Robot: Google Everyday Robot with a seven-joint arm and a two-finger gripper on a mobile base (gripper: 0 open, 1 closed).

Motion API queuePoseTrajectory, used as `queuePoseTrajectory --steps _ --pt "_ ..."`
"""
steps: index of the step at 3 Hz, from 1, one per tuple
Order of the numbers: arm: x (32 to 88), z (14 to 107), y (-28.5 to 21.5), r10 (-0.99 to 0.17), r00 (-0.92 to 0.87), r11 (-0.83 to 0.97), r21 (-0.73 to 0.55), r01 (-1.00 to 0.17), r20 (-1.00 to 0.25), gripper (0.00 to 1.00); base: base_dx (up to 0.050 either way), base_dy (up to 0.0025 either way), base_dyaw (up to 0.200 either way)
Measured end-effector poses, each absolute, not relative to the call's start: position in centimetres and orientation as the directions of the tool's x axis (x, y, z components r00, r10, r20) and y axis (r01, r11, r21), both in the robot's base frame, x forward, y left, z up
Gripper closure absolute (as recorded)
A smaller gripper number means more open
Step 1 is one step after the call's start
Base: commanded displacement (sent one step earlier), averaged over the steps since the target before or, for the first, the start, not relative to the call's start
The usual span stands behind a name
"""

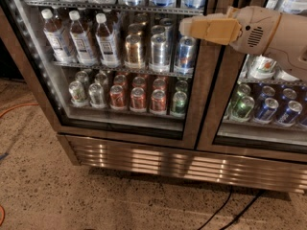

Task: Open left fridge door

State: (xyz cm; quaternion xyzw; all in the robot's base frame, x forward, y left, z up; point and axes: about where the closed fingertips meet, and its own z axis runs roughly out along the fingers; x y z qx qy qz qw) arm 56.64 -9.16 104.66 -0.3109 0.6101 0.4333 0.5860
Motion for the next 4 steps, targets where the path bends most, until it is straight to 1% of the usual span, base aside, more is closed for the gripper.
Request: queuePoseTrajectory --steps 1,2,4 --pt "56.64 104.66 -9.15 0.128 -0.120 0.431 0.164 -0.887 -0.984 0.00 0.000 0.00000 0.000" --pt "56.64 104.66 -9.15 0.128 -0.120 0.431 0.164 -0.887 -0.984 0.19 0.000 0.00000 0.000" --pt "56.64 104.66 -9.14 0.128 -0.120 0.431 0.164 -0.887 -0.984 0.65 0.000 0.00000 0.000"
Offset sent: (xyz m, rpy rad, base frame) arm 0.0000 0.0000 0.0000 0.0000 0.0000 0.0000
